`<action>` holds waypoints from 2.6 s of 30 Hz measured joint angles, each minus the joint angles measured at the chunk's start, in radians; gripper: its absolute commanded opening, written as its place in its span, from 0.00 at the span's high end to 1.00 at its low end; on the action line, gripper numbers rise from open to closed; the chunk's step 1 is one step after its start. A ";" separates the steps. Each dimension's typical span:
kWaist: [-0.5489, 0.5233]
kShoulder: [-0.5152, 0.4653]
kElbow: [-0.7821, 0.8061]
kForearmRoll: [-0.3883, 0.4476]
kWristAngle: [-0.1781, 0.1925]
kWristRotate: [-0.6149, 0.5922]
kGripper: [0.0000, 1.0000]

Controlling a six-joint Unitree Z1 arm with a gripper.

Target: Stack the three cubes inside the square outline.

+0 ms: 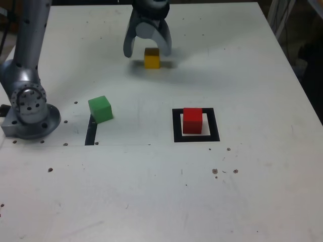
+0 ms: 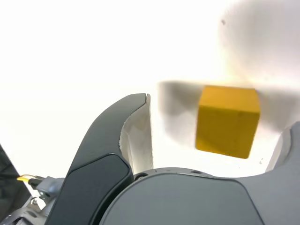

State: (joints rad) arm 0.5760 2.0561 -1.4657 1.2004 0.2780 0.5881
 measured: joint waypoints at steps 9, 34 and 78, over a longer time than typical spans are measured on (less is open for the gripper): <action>-0.002 0.030 0.000 -0.076 -0.036 0.024 0.22; 0.010 0.040 0.001 -0.054 -0.043 -0.038 0.75; -0.789 0.001 -0.296 0.257 -0.185 -0.606 0.77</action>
State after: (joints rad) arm -0.2134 2.0574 -1.7621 1.4574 0.0932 -0.0179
